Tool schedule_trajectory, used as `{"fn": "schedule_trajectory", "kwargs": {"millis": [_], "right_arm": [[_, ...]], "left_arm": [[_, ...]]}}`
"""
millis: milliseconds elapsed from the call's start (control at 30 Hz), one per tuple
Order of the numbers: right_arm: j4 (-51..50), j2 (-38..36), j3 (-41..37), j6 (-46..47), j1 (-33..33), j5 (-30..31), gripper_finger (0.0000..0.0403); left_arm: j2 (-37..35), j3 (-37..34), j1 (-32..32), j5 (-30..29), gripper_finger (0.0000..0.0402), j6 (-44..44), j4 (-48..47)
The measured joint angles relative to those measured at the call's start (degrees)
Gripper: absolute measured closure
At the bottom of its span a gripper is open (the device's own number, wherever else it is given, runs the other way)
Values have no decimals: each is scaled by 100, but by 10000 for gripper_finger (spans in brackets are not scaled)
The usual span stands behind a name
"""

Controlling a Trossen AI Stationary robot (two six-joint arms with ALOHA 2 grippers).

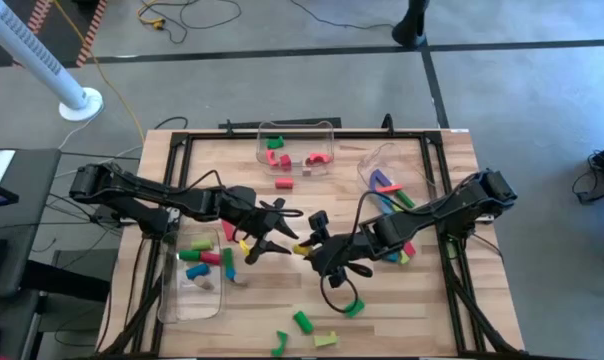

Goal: Sort blocks by size
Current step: Put the yellow cylindrical block into the left transparent bin

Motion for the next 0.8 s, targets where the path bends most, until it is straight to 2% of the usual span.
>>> {"fn": "schedule_trajectory", "kwargs": {"millis": [367, 533, 800], "right_arm": [[534, 0, 0, -397, -58, -11, 246], [850, 0, 0, -611, -58, -32, 246], [640, 0, 0, -406, -86, -66, 246]], "left_arm": [[0, 0, -88, 1, 210, -71, 76], [277, 0, -88, 110, 214, -155, 219], [540, 150, -87, 283, 240, -83, 348]]}}
